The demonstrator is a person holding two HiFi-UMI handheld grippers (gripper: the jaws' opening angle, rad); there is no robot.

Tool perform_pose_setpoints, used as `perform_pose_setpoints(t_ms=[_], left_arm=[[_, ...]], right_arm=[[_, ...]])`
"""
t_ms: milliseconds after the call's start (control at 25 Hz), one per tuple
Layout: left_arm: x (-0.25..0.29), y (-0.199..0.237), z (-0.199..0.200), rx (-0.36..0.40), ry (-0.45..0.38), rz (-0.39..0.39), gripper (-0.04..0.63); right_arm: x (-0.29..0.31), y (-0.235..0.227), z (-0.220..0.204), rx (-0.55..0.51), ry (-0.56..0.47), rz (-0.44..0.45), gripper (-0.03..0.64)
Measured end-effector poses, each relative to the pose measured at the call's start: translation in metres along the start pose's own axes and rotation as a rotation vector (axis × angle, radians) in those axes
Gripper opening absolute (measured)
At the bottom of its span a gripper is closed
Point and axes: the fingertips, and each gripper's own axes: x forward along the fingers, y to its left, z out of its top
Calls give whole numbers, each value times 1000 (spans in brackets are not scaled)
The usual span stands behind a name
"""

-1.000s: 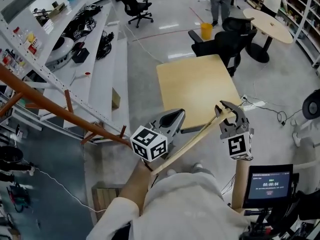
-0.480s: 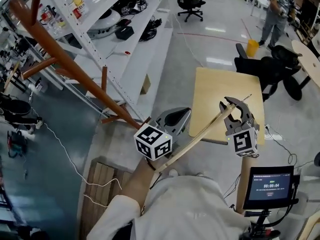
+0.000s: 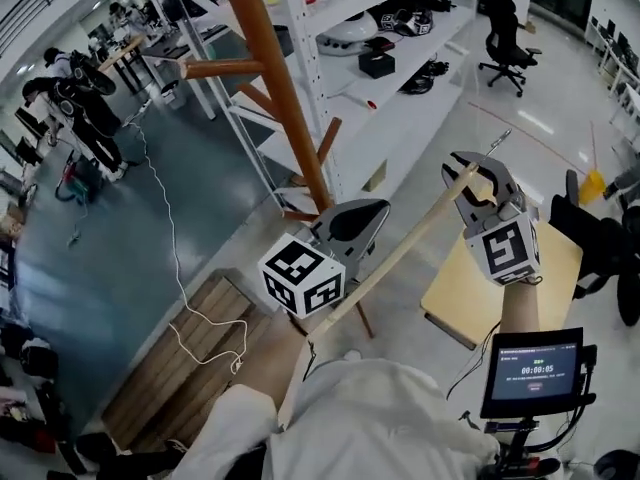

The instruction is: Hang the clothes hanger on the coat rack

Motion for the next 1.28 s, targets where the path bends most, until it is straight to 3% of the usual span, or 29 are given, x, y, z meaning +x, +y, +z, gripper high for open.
perform_pose_setpoints(t_ms=[440, 600, 920, 1280], left_arm=[[-66, 55, 94, 98, -93, 259, 2], [-97, 82, 122, 118, -134, 295, 2], [-127, 87, 163, 157, -177, 334, 2], [-142, 90, 172, 147, -207, 340, 2]], right_arm=[[98, -35, 133, -58, -211, 180, 84], [134, -37, 178, -71, -251, 231, 84], [142, -46, 237, -152, -279, 236, 84], [150, -38, 252, -158, -263, 263, 84]])
